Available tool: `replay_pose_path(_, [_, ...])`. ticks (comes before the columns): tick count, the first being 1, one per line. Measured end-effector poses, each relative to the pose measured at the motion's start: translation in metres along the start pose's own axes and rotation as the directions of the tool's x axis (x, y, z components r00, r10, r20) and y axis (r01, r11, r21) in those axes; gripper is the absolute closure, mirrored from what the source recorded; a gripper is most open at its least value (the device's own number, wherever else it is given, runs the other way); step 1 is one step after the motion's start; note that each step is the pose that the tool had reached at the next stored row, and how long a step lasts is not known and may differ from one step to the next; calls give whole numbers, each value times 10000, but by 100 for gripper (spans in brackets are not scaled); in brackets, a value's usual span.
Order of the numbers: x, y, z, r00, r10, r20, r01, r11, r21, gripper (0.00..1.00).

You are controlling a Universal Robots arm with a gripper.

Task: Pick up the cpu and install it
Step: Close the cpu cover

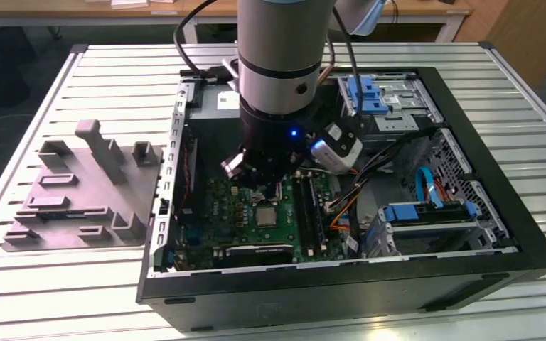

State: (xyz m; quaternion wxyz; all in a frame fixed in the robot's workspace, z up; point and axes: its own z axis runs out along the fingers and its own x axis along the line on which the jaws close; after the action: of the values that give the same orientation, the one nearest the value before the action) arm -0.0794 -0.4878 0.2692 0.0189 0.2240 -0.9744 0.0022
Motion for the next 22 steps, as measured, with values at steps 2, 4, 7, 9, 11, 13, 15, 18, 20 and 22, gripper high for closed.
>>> replay_pose_path(2, [0,0,0,9994,-345,-2,345,9994,13,89])
replay_pose_path(4, [0,0,1,9976,-686,-5,686,9976,26,89])
replay_pose_path(7, [0,0,3,9928,-1196,-10,1196,9928,46,89])
replay_pose_path(9, [0,-1,5,9901,-1406,-8,1406,9900,54,89])
replay_pose_path(11, [0,-1,6,9892,-1465,-4,1465,9892,55,89])
replay_pose_path(13, [0,-1,6,9892,-1469,-2,1469,9891,56,89])
replay_pose_path(15, [0,-1,5,9891,-1472,-2,1472,9891,57,89])
replay_pose_path(18, [0,-1,6,9890,-1476,0,1476,9890,58,89])
replay_pose_path(20, [0,-1,6,9890,-1479,0,1479,9890,59,89])
replay_pose_path(22, [1,-1,5,9890,-1480,2,1480,9890,58,89])
